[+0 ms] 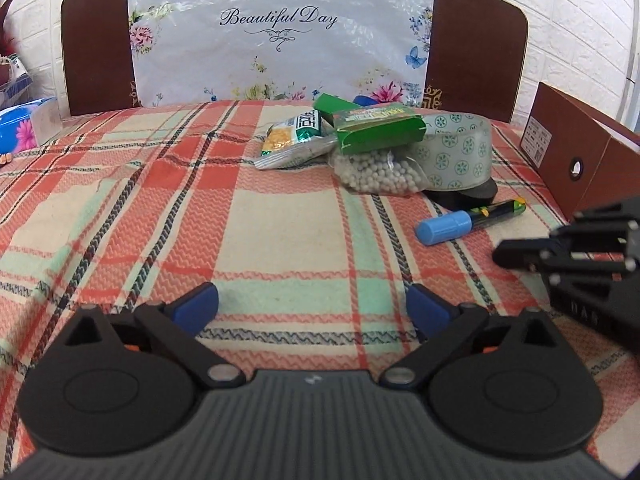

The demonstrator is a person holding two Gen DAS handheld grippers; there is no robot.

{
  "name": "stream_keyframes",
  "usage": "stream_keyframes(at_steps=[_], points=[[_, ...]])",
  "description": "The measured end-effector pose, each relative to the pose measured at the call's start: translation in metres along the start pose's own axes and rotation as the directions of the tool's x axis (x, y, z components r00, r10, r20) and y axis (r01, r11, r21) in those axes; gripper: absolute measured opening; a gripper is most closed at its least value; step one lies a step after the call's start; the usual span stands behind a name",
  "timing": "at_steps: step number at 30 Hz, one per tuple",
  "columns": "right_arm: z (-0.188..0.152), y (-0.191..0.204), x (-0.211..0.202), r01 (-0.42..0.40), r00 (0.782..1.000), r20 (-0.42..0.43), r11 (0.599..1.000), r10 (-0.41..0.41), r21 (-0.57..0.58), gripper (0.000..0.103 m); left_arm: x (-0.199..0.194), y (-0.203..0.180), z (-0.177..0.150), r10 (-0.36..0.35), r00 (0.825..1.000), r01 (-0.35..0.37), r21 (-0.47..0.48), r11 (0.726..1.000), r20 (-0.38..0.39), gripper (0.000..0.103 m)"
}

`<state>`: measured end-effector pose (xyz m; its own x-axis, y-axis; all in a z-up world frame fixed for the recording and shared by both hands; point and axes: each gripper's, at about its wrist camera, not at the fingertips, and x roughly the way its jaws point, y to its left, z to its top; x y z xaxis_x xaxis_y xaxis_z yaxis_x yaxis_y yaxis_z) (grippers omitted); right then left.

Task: Organize objects
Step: 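Move the right gripper to the blue-capped marker, then grasp the blue-capped marker with the right gripper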

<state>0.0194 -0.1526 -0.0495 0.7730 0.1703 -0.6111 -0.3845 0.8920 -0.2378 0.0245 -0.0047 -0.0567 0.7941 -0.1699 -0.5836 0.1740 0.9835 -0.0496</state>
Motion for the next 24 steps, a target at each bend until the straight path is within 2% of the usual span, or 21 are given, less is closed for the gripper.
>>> stream_keyframes(at_steps=[2, 4, 5, 7, 9, 10, 12, 14, 15, 16, 17, 18, 19, 20, 22, 24], points=[[-0.005, 0.019, -0.008, 0.074, 0.997, 0.009, 0.995, -0.073, -0.073, 0.002, -0.001, 0.002, -0.001, -0.008, 1.000, 0.008, -0.007, 1.000, 0.004, 0.101], [-0.004, 0.024, -0.015, 0.092, 0.996, 0.016, 0.992, -0.091, -0.085, 0.002, -0.003, 0.003, -0.001, -0.014, 1.000, 0.014, -0.011, 1.000, 0.007, 0.101], [-0.003, 0.019, -0.016, 0.100, 0.995, 0.018, 0.992, -0.099, -0.081, 0.005, -0.003, 0.003, -0.002, -0.016, 1.000, 0.016, -0.012, 1.000, 0.008, 0.101], [0.003, 0.002, -0.015, 0.113, 0.993, 0.023, 0.992, -0.112, -0.055, 0.023, -0.004, 0.004, -0.002, -0.022, 1.000, 0.023, -0.017, 1.000, 0.010, 0.102], [0.012, -0.020, -0.009, 0.091, 0.995, 0.025, 0.996, -0.091, 0.001, 0.033, -0.004, 0.004, -0.002, -0.030, 0.999, 0.030, -0.020, 0.999, 0.011, 0.103], [0.016, -0.029, -0.004, 0.075, 0.997, 0.030, 0.997, -0.075, 0.006, 0.046, -0.003, 0.004, -0.002, -0.032, 0.999, 0.032, -0.018, 0.999, 0.009, 0.103], [0.023, -0.035, 0.014, 0.040, 0.999, -0.013, 0.996, -0.041, -0.079, 0.067, -0.002, 0.002, -0.002, -0.025, 1.000, 0.025, -0.006, 1.000, 0.006, 0.103], [0.024, -0.035, 0.031, 0.014, 0.999, -0.046, 0.980, -0.024, -0.197, 0.074, -0.002, 0.001, -0.003, -0.016, 1.000, 0.016, 0.006, 1.000, 0.002, 0.103], [0.026, -0.038, 0.034, -0.016, 0.999, -0.045, 0.978, 0.007, -0.210, 0.070, -0.001, 0.000, -0.003, -0.014, 1.000, 0.014, 0.009, 1.000, 0.001, 0.103], [0.031, -0.046, 0.039, -0.063, 0.995, -0.087, 0.981, 0.047, -0.182, 0.068, -0.001, 0.000, -0.003, -0.014, 1.000, 0.014, 0.010, 1.000, 0.001, 0.103], [0.039, -0.059, 0.044, -0.111, 0.984, -0.147, 0.989, 0.096, -0.097, 0.065, -0.001, 0.001, -0.002, -0.014, 1.000, 0.014, 0.009, 1.000, 0.000, 0.103], [0.045, -0.071, 0.050, -0.159, 0.966, -0.204, 0.987, 0.158, 0.012, 0.052, -0.001, 0.001, -0.002, -0.014, 1.000, 0.014, 0.009, 1.000, -0.001, 0.103], [0.047, -0.080, 0.052, -0.202, 0.948, -0.231, 0.975, 0.218, 0.093, 0.046, -0.001, 0.001, -0.002, -0.013, 1.000, 0.013, 0.009, 1.000, -0.001, 0.103], [0.047, -0.081, 0.050, -0.213, 0.943, -0.239, 0.972, 0.232, 0.101, 0.043, 0.000, 0.001, -0.002, -0.012, 1.000, 0.012, 0.009, 1.000, -0.002, 0.103], [0.041, -0.075, 0.038, -0.246, 0.935, -0.241, 0.966, 0.259, 0.083, 0.027, 0.000, 0.001, -0.002, -0.012, 1.000, 0.012, 0.010, 1.000, -0.003, 0.103], [0.030, -0.069, 0.022, -0.266, 0.932, -0.229, 0.960, 0.280, 0.090, 0.020, 0.000, 0.001, -0.002, -0.016, 1.000, 0.016, 0.007, 1.000, -0.003, 0.103]])
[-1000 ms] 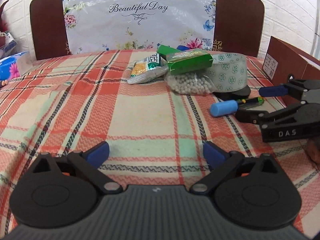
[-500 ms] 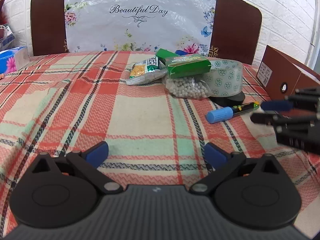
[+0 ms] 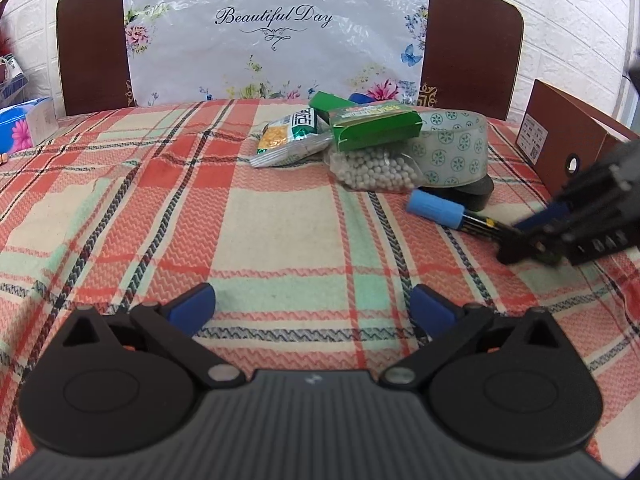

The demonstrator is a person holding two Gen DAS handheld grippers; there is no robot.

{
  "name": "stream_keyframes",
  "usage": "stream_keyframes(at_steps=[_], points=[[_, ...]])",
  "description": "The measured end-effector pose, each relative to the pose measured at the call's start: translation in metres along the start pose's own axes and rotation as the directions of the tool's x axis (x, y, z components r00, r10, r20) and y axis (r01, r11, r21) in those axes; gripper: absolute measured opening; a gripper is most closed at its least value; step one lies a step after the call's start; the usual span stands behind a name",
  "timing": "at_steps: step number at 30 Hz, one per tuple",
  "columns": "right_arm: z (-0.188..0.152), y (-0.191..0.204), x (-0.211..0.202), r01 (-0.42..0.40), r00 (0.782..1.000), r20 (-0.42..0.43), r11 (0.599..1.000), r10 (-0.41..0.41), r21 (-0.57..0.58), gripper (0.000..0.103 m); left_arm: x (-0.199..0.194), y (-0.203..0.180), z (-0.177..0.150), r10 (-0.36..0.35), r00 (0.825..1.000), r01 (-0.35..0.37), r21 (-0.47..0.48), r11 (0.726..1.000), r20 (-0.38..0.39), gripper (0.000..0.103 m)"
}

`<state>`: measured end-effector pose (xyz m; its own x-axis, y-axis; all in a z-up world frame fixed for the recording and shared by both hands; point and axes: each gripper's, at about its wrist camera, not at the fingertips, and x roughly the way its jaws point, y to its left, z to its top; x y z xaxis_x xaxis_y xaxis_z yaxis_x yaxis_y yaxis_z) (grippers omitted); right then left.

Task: Organize objects
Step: 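Grasp the blue-capped marker with the right gripper, then take the marker with the left gripper and drop it into the brown box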

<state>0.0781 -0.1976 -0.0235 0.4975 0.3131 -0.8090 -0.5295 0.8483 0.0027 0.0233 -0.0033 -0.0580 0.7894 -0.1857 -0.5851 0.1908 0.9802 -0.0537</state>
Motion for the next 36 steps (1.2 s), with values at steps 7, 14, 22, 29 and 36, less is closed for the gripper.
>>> stream_keyframes(at_steps=[7, 14, 22, 29, 36], points=[[-0.073, 0.038, -0.037, -0.094, 0.983, 0.176, 0.968, 0.053, 0.233, 0.018, -0.002, -0.008, 0.007, -0.002, 0.998, 0.001, -0.006, 1.000, -0.060, 0.103], [-0.099, 0.066, -0.042, -0.029, 0.940, 0.322, 0.919, -0.108, 0.393, 0.018, -0.004, -0.063, 0.030, -0.317, 0.915, 0.287, -0.150, 0.946, -0.250, 0.103], [-0.108, 0.077, -0.054, 0.000, 0.889, 0.416, 0.909, -0.190, 0.416, 0.016, 0.005, -0.106, 0.040, -0.232, 0.919, 0.220, -0.073, 0.973, -0.319, 0.032], [-0.110, 0.072, -0.080, 0.110, 0.805, 0.493, 0.899, -0.331, 0.424, 0.016, -0.013, -0.143, 0.079, -0.295, 0.906, 0.288, -0.071, 0.955, -0.303, 0.027], [-0.116, 0.008, -0.136, 0.291, 0.586, 0.557, 0.795, -0.588, 0.532, 0.016, -0.040, -0.260, 0.141, -0.408, 0.900, 0.430, 0.169, 0.887, -0.150, 0.023]])
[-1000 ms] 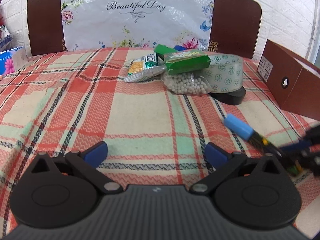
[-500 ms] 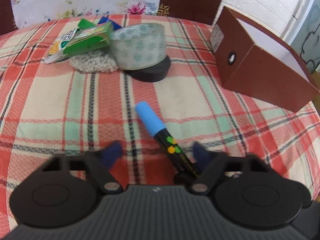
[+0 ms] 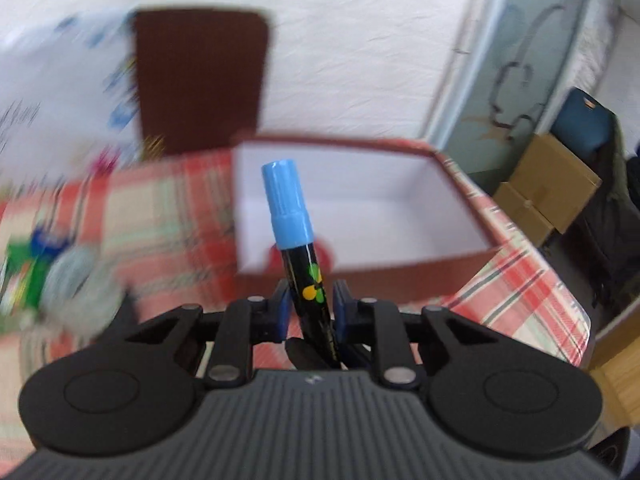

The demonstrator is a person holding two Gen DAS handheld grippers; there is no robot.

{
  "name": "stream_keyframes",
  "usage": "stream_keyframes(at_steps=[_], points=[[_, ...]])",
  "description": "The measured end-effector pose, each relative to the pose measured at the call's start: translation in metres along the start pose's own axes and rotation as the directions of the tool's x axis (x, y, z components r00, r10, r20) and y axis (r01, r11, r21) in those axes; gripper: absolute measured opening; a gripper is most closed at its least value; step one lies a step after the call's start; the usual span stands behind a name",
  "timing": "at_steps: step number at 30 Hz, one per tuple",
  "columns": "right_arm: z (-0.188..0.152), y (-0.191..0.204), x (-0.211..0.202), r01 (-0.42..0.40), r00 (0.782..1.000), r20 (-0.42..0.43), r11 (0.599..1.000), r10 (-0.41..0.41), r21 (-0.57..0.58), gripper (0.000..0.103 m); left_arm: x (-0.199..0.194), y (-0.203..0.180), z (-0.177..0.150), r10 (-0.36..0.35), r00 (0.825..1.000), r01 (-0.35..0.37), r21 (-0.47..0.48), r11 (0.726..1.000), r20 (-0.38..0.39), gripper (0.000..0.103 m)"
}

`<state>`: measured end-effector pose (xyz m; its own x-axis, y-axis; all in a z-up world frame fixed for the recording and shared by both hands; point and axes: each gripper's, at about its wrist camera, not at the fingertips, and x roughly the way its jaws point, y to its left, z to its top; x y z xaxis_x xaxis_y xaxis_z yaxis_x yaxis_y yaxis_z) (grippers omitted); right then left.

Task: Organize objects
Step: 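Take the marker with the left gripper and drop it into the brown box, then grasp the clear tape roll with the right gripper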

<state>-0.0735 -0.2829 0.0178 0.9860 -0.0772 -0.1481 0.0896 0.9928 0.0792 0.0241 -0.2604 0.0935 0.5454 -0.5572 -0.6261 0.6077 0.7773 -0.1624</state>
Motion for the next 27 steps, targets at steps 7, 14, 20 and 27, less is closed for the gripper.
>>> stream_keyframes(at_steps=[7, 14, 20, 27], points=[[0.016, -0.093, 0.039, 0.212, 0.975, 0.056, 0.976, -0.214, 0.039, 0.016, 0.067, -0.065, 0.035, -0.096, 0.994, 0.088, 0.135, 0.987, 0.048, 0.022], [-0.012, -0.130, 0.079, 0.342, 0.939, 0.035, 0.939, -0.343, 0.034, 0.018, 0.126, -0.073, 0.039, -0.023, 1.000, 0.024, 0.139, 0.990, -0.005, 0.040], [-0.026, -0.132, 0.080, 0.345, 0.931, 0.126, 0.938, -0.344, 0.009, 0.037, 0.121, -0.059, 0.036, -0.007, 1.000, 0.006, 0.102, 0.995, 0.007, 0.044], [-0.028, -0.139, 0.074, 0.326, 0.934, 0.149, 0.945, -0.326, 0.024, 0.043, 0.034, -0.018, 0.016, 0.080, 0.978, -0.101, 0.105, 0.989, 0.192, 0.048]])
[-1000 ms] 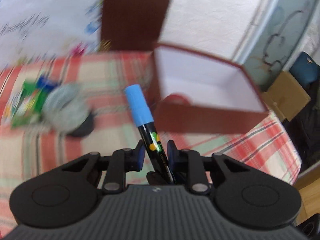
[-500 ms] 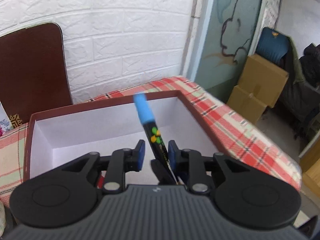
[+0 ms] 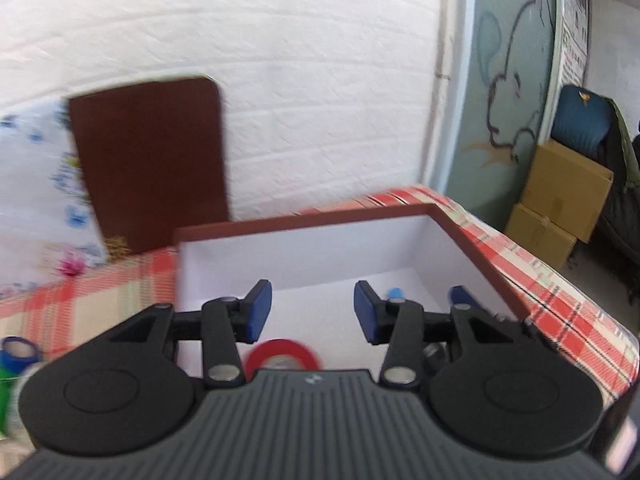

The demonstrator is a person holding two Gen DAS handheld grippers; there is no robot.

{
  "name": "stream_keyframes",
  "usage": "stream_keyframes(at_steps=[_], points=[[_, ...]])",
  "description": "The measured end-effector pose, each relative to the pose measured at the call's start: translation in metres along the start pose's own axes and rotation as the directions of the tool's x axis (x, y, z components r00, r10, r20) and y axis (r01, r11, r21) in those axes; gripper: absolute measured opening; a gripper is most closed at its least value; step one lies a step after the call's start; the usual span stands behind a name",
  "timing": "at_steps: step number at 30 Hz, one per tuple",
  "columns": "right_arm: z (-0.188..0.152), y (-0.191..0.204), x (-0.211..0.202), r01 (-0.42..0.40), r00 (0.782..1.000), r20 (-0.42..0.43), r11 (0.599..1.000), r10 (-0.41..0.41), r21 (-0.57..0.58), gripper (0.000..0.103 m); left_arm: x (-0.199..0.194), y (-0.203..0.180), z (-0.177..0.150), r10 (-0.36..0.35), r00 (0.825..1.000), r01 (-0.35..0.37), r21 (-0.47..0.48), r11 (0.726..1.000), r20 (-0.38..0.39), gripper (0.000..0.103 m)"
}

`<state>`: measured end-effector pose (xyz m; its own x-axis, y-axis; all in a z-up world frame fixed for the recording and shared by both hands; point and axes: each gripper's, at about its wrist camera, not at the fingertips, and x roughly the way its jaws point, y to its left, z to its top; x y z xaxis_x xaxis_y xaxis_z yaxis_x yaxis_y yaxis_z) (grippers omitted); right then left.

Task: Organize objects
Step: 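Grasp the clear tape roll with the right gripper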

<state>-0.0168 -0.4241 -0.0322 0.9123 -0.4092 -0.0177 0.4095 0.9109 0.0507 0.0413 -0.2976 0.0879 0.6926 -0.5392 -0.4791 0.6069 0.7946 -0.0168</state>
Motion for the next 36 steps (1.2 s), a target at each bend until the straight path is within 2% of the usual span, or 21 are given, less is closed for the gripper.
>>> stream_keyframes(at_steps=[3, 5, 6, 8, 10, 12, 13, 14, 15, 16, 17, 19, 20, 23, 25, 27, 29, 30, 31, 33, 36], points=[[0.002, 0.004, -0.002, 0.017, 1.000, -0.007, 1.000, -0.017, -0.026, 0.045, -0.035, 0.040, -0.025, 0.111, 0.994, -0.110, -0.011, 0.994, 0.016, 0.056], [0.004, 0.003, -0.003, 0.020, 1.000, -0.017, 0.999, -0.020, -0.042, 0.047, -0.049, 0.073, -0.053, 0.195, 0.980, -0.196, -0.026, 0.980, -0.035, 0.057], [0.005, 0.003, -0.004, 0.022, 0.999, -0.026, 0.999, -0.023, -0.041, 0.047, -0.055, 0.091, -0.070, 0.244, 0.967, -0.246, -0.032, 0.969, -0.069, 0.057], [0.010, 0.012, -0.013, 0.034, 0.998, -0.053, 0.999, -0.036, -0.040, 0.044, -0.062, 0.128, -0.106, 0.357, 0.923, -0.364, -0.026, 0.931, -0.143, 0.057], [0.022, 0.019, -0.034, 0.025, 1.000, -0.018, 1.000, -0.025, -0.011, 0.044, -0.071, 0.166, -0.141, 0.447, 0.869, -0.464, -0.035, 0.885, -0.213, 0.057], [0.036, 0.033, -0.058, -0.030, 0.999, 0.032, 1.000, 0.030, 0.005, 0.046, -0.082, 0.203, -0.171, 0.516, 0.809, -0.552, -0.059, 0.832, -0.282, 0.057], [0.041, 0.043, -0.064, -0.087, 0.996, 0.035, 0.996, 0.086, 0.010, 0.046, -0.087, 0.220, -0.183, 0.542, 0.783, -0.588, -0.077, 0.805, -0.307, 0.064], [0.045, 0.055, -0.069, -0.157, 0.987, 0.021, 0.987, 0.157, 0.015, 0.046, -0.098, 0.234, -0.191, 0.555, 0.783, -0.602, -0.120, 0.789, -0.281, 0.073], [0.045, 0.070, -0.072, -0.242, 0.970, -0.010, 0.970, 0.242, 0.024, 0.046, -0.105, 0.245, -0.196, 0.587, 0.766, -0.632, -0.139, 0.763, -0.262, 0.085], [0.044, 0.086, -0.073, -0.324, 0.944, -0.053, 0.945, 0.326, 0.037, 0.046, -0.108, 0.253, -0.202, 0.632, 0.734, -0.671, -0.128, 0.730, -0.248, 0.091], [0.041, 0.103, -0.072, -0.394, 0.913, -0.097, 0.918, 0.397, 0.054, 0.046, -0.110, 0.260, -0.208, 0.650, 0.727, -0.683, -0.130, 0.719, -0.221, 0.095], [0.032, 0.142, -0.063, -0.472, 0.856, -0.201, 0.879, 0.476, 0.069, 0.045, -0.117, 0.275, -0.210, 0.595, 0.772, -0.635, -0.231, 0.737, -0.223, 0.096], [0.027, 0.163, -0.056, -0.487, 0.838, -0.248, 0.871, 0.486, 0.062, 0.045, -0.117, 0.280, -0.210, 0.576, 0.784, -0.620, -0.264, 0.739, -0.229, 0.097], [0.019, 0.213, -0.028, -0.469, 0.811, -0.354, 0.879, 0.467, 0.085, 0.045, -0.116, 0.279, -0.208, 0.564, 0.796, -0.605, -0.274, 0.747, -0.221, 0.097], [0.020, 0.236, -0.007, -0.441, 0.799, -0.402, 0.890, 0.448, 0.117, 0.045, -0.117, 0.276, -0.212, 0.552, 0.806, -0.593, -0.286, 0.753, -0.216, 0.098], [0.019, 0.252, 0.014, -0.432, 0.778, -0.455, 0.894, 0.434, 0.115, 0.045, -0.116, 0.279, -0.212, 0.538, 0.816, -0.578, -0.299, 0.759, -0.213, 0.100], [0.014, 0.266, 0.030, -0.398, 0.751, -0.543, 0.914, 0.374, 0.079, 0.035, -0.116, 0.280, -0.218, 0.528, 0.823, -0.568, -0.303, 0.765, -0.208, 0.101], [0.013, 0.268, 0.034, -0.374, 0.748, -0.571, 0.926, 0.338, 0.059, 0.022, -0.116, 0.281, -0.219, 0.525, 0.826, -0.563, -0.307, 0.767, -0.206, 0.101], [0.012, 0.265, 0.034, -0.368, 0.737, -0.586, 0.927, 0.335, 0.068, 0.010, -0.118, 0.281, -0.220, 0.521, 0.829, -0.559, -0.312, 0.768, -0.202, 0.101], [0.013, 0.252, 0.030, -0.371, 0.703, -0.610, 0.920, 0.366, 0.125, 0.010, -0.119, 0.282, -0.221, 0.514, 0.836, -0.549, -0.322, 0.771, -0.194, 0.101], [0.013, 0.234, 0.010, -0.330, 0.731, -0.606, 0.940, 0.315, 0.090, 0.010, -0.121, 0.284, -0.221, 0.502, 0.844, -0.535, -0.333, 0.776, -0.187, 0.102]])
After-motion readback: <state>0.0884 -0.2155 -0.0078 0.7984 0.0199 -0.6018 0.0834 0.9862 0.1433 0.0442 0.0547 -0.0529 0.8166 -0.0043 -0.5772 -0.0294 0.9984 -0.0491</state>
